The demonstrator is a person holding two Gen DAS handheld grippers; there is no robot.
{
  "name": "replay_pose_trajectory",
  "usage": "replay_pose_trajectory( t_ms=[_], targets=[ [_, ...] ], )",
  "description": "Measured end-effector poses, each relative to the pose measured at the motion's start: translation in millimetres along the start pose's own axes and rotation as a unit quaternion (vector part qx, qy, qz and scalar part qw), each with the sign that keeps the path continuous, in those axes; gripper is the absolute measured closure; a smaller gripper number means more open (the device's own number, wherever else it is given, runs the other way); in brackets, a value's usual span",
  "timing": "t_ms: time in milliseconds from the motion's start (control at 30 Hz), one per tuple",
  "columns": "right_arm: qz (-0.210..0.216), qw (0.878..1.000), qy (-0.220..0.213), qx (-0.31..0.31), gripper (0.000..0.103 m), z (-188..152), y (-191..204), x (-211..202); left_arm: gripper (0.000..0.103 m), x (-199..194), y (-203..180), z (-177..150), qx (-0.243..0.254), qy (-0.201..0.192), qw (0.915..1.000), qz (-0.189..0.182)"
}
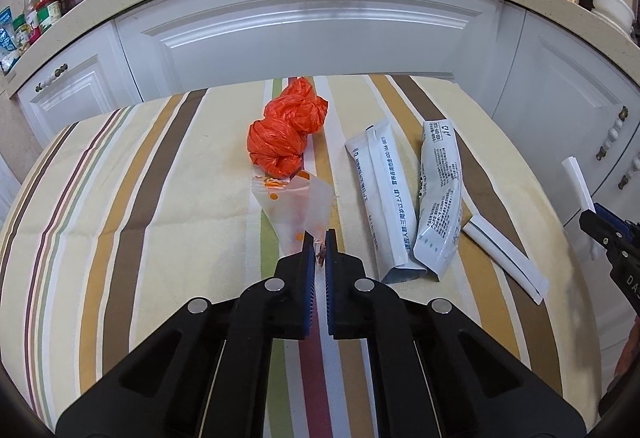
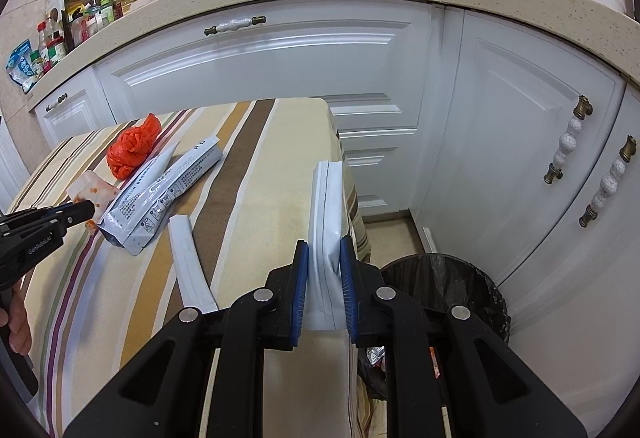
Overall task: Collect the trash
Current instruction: 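Grasp the clear orange-printed bag with the left tool, then drop the paper strip and clear bag into the black bin with both tools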
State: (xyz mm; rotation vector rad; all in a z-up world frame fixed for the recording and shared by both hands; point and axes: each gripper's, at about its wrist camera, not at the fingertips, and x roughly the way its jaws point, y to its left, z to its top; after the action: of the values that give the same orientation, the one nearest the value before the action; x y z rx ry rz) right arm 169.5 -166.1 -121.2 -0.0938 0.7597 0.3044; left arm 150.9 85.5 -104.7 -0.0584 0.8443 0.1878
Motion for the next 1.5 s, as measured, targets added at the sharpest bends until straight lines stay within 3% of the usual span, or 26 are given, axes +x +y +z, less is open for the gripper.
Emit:
replay_pose_trajectory(
  t_ms=[233,433,800,1000,1233,1500],
  targets=[
    [-0.006,1.0,-0.006,0.006,0.086,-3.9,-4.6,-9.9,0.099,-19.5,-2.2,-4.3,0.007,-0.012,0.9999,0.003],
    [-0.022,1.0,-0.011,0.013,0.086,-11.7,-16.2,-23.8,0.099,-39.5,-18.8,-6.6,0.024,-0.027,0.9992,-0.014],
    [-0.076,0.996,-0.008,0.044,0.086,-29.1,-69.6,-45.3,0.099,-55.7,-106.9,-9.1,0.091,-0.045,0.9903,-0.095],
    [-0.103,0.993,-0.006,0.061,0.086,-38.5,-101.2,-50.3,0.099,-46.4,-162.5,-8.9,0.12,-0.028,0.9827,-0.138],
    [-0.118,0.99,0.002,0.075,0.086,-45.2,-125.8,-44.1,0.099,-31.0,-216.9,-9.9,0.159,-0.021,0.9756,-0.15],
    [-0.121,0.989,0.006,0.08,0.086,-47.6,-135.3,-33.5,0.099,-14.7,-247.6,-9.9,0.181,-0.014,0.9727,-0.145]
  ],
)
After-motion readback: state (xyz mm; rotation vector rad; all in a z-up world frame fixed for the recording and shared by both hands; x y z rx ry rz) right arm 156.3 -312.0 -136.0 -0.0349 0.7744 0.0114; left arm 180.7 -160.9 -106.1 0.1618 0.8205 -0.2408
